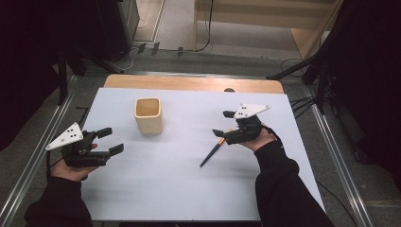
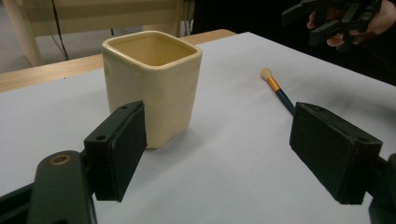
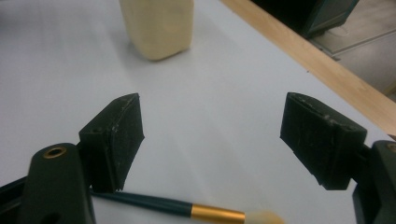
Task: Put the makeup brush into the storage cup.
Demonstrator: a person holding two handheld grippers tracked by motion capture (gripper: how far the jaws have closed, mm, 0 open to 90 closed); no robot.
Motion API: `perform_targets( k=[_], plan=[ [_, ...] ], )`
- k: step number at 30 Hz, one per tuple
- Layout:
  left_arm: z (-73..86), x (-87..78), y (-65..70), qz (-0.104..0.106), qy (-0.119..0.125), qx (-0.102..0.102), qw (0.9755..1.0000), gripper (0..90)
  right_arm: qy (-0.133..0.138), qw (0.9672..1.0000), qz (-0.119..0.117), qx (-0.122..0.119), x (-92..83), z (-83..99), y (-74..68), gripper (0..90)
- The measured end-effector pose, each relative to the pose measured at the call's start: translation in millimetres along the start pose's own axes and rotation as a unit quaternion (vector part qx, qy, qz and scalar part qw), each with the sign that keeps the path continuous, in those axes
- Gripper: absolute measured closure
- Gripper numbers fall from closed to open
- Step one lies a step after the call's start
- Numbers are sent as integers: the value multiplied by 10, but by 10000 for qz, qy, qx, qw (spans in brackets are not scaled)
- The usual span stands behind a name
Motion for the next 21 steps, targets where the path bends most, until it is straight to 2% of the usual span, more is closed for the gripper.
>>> perform_targets(
  k=[1, 2, 3, 4, 7, 8, 10, 11, 12, 14, 17, 18, 19, 20, 21],
  plan=[
    [2, 0, 0, 5, -8, 9, 10000, 195, 0, 10000, 0, 0, 0, 0, 0, 224],
    [4, 0, 1, 19, -15, 14, 10000, 195, -81, 9999, -46, -67, 7, -8, -1, 224],
    [8, 3, 6, 36, -30, -6, 10000, 195, -279, 9994, -96, -196, 16, -16, 2, 227],
    [8, 3, 6, 36, -30, -6, 10000, 195, -279, 9994, -96, -196, 16, -16, 2, 227],
    [11, 9, 8, 40, -31, -6, 10000, 195, -648, 9968, -207, -424, 25, -16, -7, 227],
    [9, 8, 8, 42, -28, -17, 10000, 195, -839, 9948, -252, -518, 26, -22, -10, 227],
    [9, 10, 11, 51, -29, -2, 10000, 195, -971, 9925, -280, -690, 26, -29, -4, 231],
    [9, 10, 11, 51, -29, -2, 10000, 195, -971, 9925, -280, -690, 26, -29, -4, 231],
    [9, 10, 13, 52, -34, 0, 10000, 195, -1211, 9883, -280, -888, 32, -28, -8, 235],
    [6, 13, 13, 53, -27, -7, 10000, 195, -1443, 9828, -336, -1104, 48, -21, -17, 245],
    [8, 13, 13, 46, -35, -3, 10000, 195, -1802, 9725, -435, -1408, 100, 2, -33, 249],
    [8, 13, 13, 46, -35, -3, 10000, 195, -1802, 9725, -435, -1408, 100, 2, -33, 249],
    [7, 11, 11, 47, -28, -3, 10000, 195, -2077, 9634, -449, -1635, 129, 23, -46, 253],
    [7, 11, 11, 47, -28, -3, 10000, 195, -2077, 9634, -449, -1635, 129, 23, -46, 253],
    [8, 9, 8, 39, -26, -10, 10000, 195, -2326, 9520, -504, -1925, 162, 38, -54, 257]
  ],
)
Point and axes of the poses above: each handheld gripper's, and its own axes: x roughly forward along the jaws, z roughly out of its underside, y roughly to its right, the point moved 6 cm from there along x, roughly forward along the jaws, and after that the axes turned 5 degrees about -y, right-handed, at the moved point
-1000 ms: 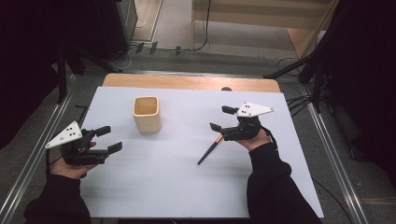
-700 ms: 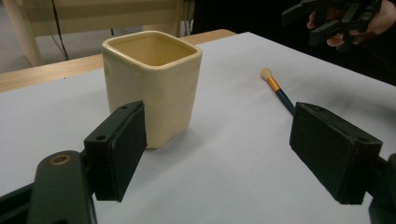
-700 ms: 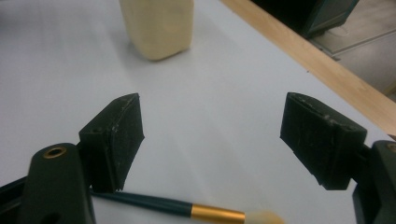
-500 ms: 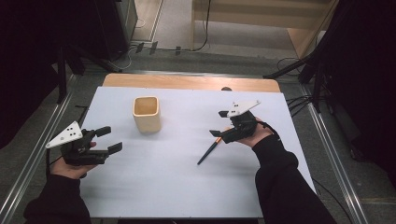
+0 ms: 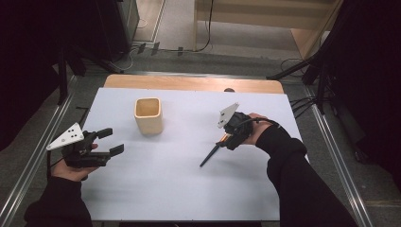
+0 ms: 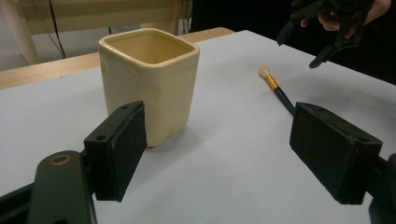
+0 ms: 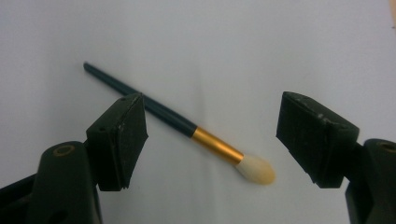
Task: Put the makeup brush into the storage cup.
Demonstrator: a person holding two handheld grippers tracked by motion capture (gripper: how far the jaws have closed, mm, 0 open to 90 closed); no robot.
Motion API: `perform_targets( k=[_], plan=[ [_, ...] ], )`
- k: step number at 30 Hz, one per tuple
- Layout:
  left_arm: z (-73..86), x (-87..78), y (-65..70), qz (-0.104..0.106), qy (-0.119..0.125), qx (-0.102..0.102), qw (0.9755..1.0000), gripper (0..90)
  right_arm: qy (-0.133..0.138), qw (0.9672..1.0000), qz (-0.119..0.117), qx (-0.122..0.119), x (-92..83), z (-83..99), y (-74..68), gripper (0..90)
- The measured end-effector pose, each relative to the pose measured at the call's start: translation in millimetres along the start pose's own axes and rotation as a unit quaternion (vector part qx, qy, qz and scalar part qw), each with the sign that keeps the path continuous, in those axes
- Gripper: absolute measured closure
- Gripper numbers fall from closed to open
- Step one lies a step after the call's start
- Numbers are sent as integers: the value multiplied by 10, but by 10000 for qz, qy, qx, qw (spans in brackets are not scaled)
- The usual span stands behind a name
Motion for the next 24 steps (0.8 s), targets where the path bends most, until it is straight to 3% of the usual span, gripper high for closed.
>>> perform_targets(
  k=[3, 5, 11, 17, 18, 19, 21, 24],
  plan=[
    [-2, -3, -2, 0, 7, -5, 10000, 195, -313, 9990, -162, -283, 37, -8, -15, 257],
    [-2, -7, -4, -2, 5, 10, 10000, 195, -397, 9984, -252, -326, 43, -22, -3, 257],
    [-2, -14, -12, -12, 25, -6, 10000, 195, -383, 9980, -292, -408, 44, -44, 48, 259],
    [-6, -12, -14, -12, 22, 10, 10000, 195, -437, 9957, -299, -755, 62, -56, 46, 273],
    [-5, -12, -14, -10, 21, -1, 10000, 195, -508, 9944, -270, -888, 67, -54, 43, 277],
    [-4, -9, -17, -10, 20, -6, 10000, 195, -678, 9910, -204, -1138, 90, -50, 39, 281],
    [-4, -9, -17, -8, 20, -4, 10000, 195, -712, 9897, -211, -1221, 105, -53, 35, 287],
    [-4, -12, -18, -19, 23, -9, 10000, 195, -1072, 9797, -159, -1687, 190, -48, 33, 287]
  ],
)
Point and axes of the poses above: each handheld gripper's, and its own axes: x roughly forward along the jaws, z roughly out of its underside, y roughly to its right, the point moved 6 cm from there along x, roughly forward along the jaws, and after that the axes turned 5 degrees about -y, right-handed, at the moved point
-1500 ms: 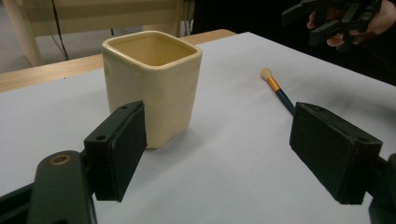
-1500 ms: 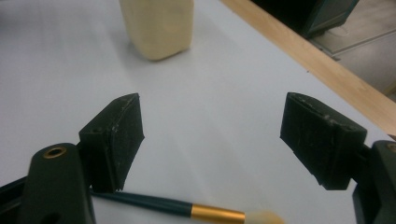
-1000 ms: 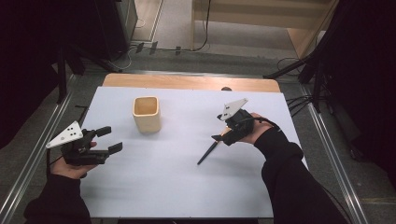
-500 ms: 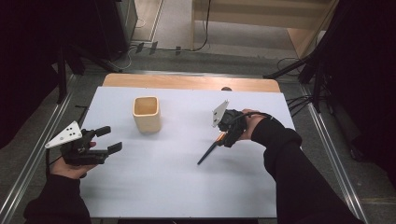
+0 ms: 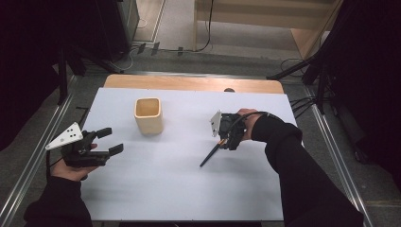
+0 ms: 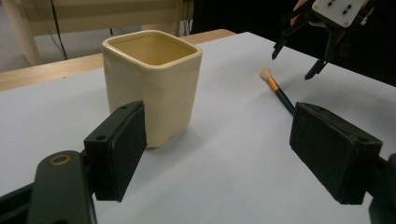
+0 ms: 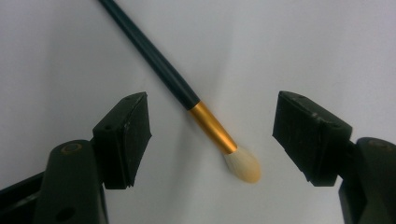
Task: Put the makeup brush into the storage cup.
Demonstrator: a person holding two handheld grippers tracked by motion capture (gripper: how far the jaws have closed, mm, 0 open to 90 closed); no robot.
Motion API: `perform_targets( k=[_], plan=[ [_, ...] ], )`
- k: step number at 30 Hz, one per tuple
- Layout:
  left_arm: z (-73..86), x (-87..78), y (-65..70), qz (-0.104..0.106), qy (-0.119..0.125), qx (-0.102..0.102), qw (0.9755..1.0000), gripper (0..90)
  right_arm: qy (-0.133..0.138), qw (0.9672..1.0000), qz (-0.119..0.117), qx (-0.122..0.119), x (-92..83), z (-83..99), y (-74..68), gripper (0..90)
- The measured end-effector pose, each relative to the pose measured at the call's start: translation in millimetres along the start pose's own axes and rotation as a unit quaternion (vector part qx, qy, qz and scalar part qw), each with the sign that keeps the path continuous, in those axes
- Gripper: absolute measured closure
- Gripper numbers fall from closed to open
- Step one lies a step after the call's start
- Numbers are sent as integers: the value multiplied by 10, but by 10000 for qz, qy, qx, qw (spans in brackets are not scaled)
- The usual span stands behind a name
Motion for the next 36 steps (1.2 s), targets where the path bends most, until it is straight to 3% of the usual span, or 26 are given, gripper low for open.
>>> perform_targets(
  k=[7, 9, 13, 16, 21, 31, 32, 36],
  plan=[
    [2, -5, -7, -4, 16, -28, 10000, 195, -267, 9992, -106, -286, 85, -27, 4, 289],
    [1, -5, -8, -4, 19, -26, 10000, 195, -330, 9982, -175, -464, 126, -39, 19, 292],
    [0, -7, -12, 1, 25, -16, 10000, 195, -298, 9975, -183, -615, 160, -60, 19, 304],
    [2, -6, -14, -4, 20, -28, 10000, 195, -373, 9946, -149, -952, 246, -67, 21, 321],
    [3, -6, -11, 2, 8, -18, 10000, 195, -467, 9920, -185, -1157, 317, -58, 28, 335],
    [1, -8, -15, -6, 26, -22, 10000, 195, -596, 9915, -286, -1119, 432, 17, 88, 389],
    [1, -7, -15, -6, 25, -22, 10000, 195, -710, 9910, -384, -1069, 445, 49, 82, 406],
    [3, -5, -19, -7, 4, -10, 10000, 195, -743, 9904, -479, -1061, 481, 70, 110, 475]
  ],
)
Point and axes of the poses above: each handheld gripper's, and its own axes: x roughly forward along the jaws, z roughly out of its underside, y roughly to its right, the point moved 6 cm from there along x, roughly forward along the jaws, and after that the axes turned 5 degrees about -y, right-handed, at the moved point
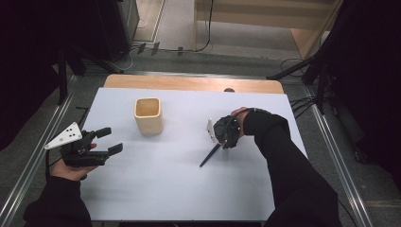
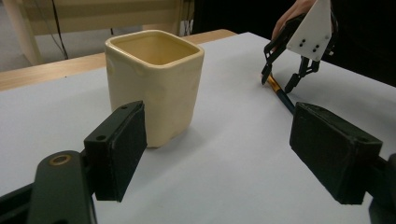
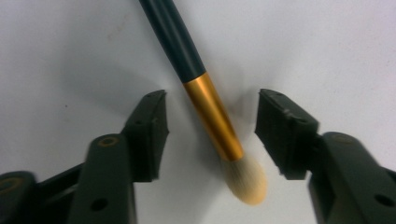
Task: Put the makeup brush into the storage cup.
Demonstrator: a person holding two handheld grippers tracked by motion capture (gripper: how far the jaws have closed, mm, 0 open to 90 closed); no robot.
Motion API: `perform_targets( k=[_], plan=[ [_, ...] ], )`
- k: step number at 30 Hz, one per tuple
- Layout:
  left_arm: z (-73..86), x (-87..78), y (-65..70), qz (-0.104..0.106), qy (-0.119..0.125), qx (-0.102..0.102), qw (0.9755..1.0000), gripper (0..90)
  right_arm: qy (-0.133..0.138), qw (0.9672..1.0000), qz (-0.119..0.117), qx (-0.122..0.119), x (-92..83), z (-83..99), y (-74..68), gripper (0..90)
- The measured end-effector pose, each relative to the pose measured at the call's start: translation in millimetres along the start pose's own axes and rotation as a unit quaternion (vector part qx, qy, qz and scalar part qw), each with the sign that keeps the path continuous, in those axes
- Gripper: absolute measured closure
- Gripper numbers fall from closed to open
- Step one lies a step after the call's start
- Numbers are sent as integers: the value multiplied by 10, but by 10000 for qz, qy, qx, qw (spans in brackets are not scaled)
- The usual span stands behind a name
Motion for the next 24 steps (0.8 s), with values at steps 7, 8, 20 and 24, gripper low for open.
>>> perform_targets(
  k=[7, 8, 20, 24],
  plan=[
    [0, 5, 1, 5, -19, 12, 10000, 195, 191, 9987, -420, 197, 16, 37, 15, 602],
    [0, 5, 1, 5, -19, 12, 10000, 195, 191, 9987, -420, 197, 16, 37, 15, 602],
    [1, 2, 7, 6, -13, 3, 10000, 195, 219, 9972, -607, 376, 7, 37, 5, 789],
    [2, 5, 4, 8, -19, 8, 10000, 195, 222, 9963, -664, 494, 9, 40, 12, 793]
  ],
)
Point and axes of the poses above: each handheld gripper's, and its own axes: x roughly forward along the jaws, z roughly out of its underside, y roughly to its right, the point moved 6 cm from there along x, roughly forward along the jaws, and after that the axes turned 5 degrees about -y, right-handed, at the moved point
